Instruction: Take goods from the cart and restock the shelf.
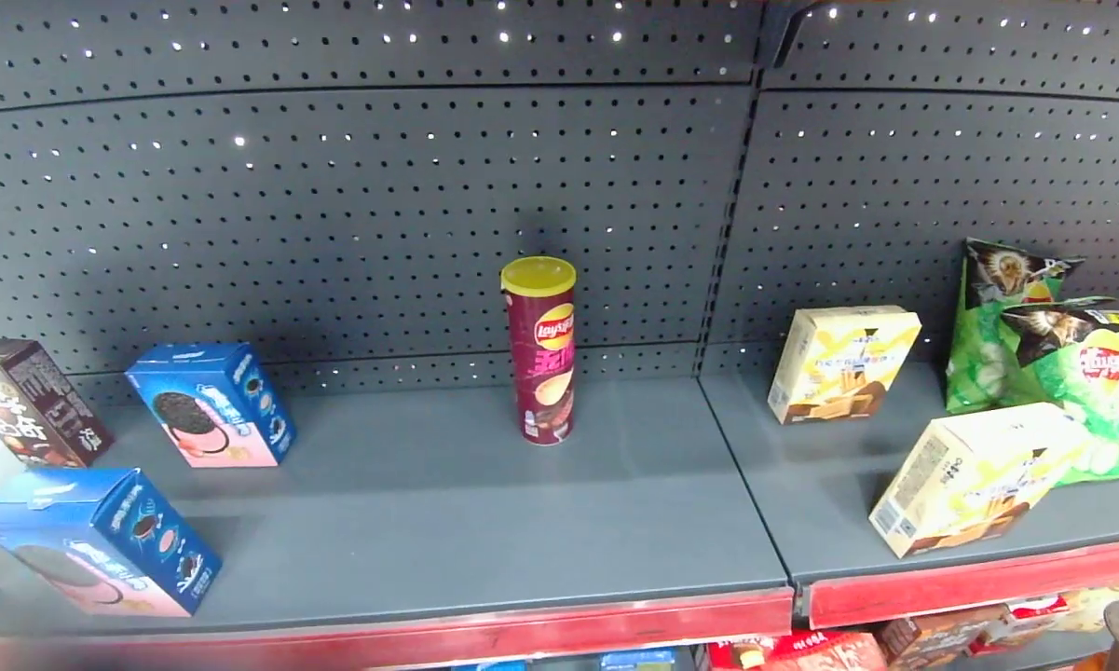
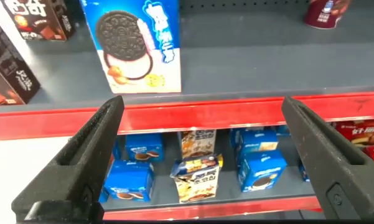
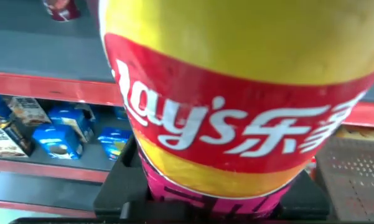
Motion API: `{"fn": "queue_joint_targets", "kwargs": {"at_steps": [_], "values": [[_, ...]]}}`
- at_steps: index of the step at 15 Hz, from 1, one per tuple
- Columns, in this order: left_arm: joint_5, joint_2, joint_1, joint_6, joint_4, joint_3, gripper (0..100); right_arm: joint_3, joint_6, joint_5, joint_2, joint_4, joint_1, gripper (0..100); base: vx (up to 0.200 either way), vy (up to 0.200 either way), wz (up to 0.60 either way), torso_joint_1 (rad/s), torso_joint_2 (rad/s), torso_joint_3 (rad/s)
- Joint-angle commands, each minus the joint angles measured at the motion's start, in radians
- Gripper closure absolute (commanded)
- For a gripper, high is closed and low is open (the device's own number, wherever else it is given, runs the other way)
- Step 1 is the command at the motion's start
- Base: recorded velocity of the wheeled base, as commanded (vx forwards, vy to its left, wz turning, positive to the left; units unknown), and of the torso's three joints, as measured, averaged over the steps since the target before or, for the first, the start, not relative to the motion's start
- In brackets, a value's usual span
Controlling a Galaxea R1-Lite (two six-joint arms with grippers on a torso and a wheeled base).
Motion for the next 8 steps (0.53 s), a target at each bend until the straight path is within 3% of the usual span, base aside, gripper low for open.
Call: {"fn": "queue_joint_targets", "kwargs": {"at_steps": [1,5,8], "values": [[0.001,0.001,0.001,-0.001,-0.001,0.001,0,0.005,0.0,0.008,0.007,-0.002,0.005,100,0.0,0.0,0.0,0.0,0.0,0.0],[0.001,0.001,0.001,-0.001,-0.001,0.001,0,0.018,0.004,0.026,0.002,-0.029,0.025,100,0.0,0.0,0.0,0.0,0.0,0.0],[0.001,0.001,0.001,0.001,-0.001,-0.001,0,0.03,0.008,-0.008,0.002,-0.032,-0.024,100,0.0,0.0,0.0,0.0,0.0,0.0]]}}
